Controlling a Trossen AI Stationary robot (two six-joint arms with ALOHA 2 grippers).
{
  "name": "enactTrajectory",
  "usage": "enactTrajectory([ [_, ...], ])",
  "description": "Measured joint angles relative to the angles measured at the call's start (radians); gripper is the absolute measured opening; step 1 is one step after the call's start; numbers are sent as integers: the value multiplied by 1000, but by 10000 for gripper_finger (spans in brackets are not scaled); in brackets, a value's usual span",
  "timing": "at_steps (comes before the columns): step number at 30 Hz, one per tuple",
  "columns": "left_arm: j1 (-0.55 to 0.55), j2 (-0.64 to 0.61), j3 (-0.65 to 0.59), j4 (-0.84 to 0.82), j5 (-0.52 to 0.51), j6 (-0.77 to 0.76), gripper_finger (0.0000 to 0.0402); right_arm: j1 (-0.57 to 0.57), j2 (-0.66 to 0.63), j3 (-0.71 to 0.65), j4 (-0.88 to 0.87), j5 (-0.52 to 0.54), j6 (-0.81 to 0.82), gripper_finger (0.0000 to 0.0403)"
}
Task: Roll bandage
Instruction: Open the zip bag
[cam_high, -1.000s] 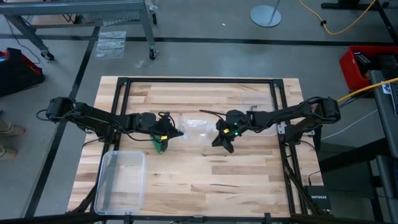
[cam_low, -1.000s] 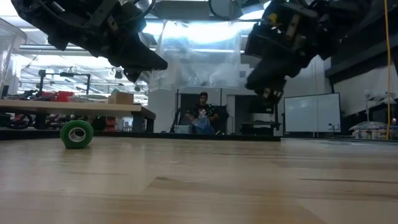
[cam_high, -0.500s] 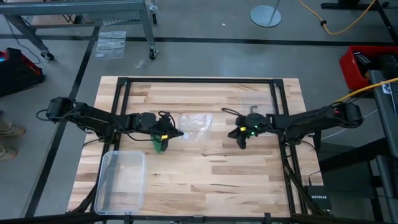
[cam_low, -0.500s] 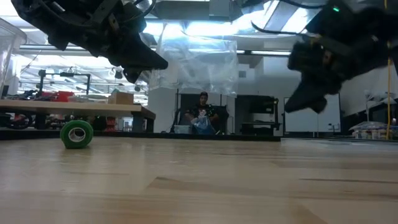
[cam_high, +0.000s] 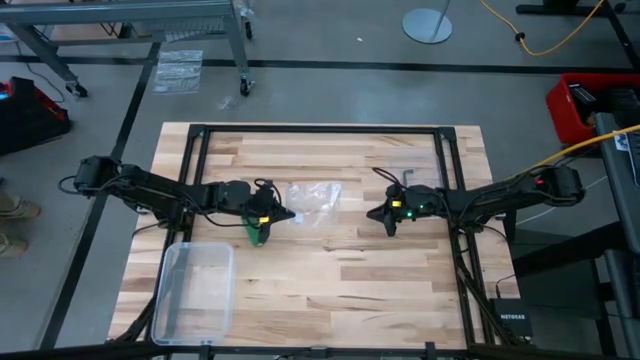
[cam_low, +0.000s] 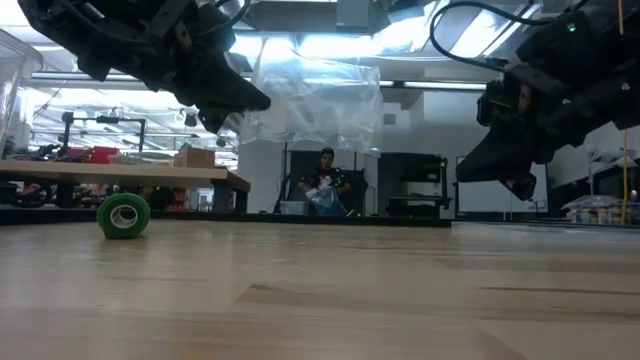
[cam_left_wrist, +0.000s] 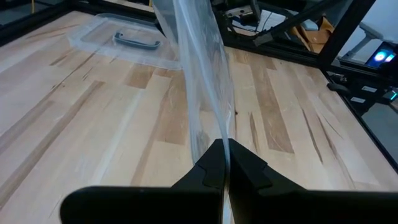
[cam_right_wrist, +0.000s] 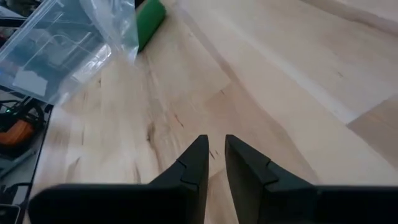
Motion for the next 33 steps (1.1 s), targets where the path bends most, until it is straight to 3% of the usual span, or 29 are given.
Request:
enactTrajectory([
  [8,0,0,0,-4,0,0,0,0,0,0,-19,99,86,58],
  [13,0,0,0,-5,0,4,0,0,1,0,-55,45,87,66],
  [18,0,0,0,-6,0,16,0,0,1,0,-59,1,87,120],
  [25,0,0,0,-7,0,14,0,0,1,0,-17,91,88,208],
  [33,0,0,0,-7,0,11,0,0,1,1,294,95,52,227],
])
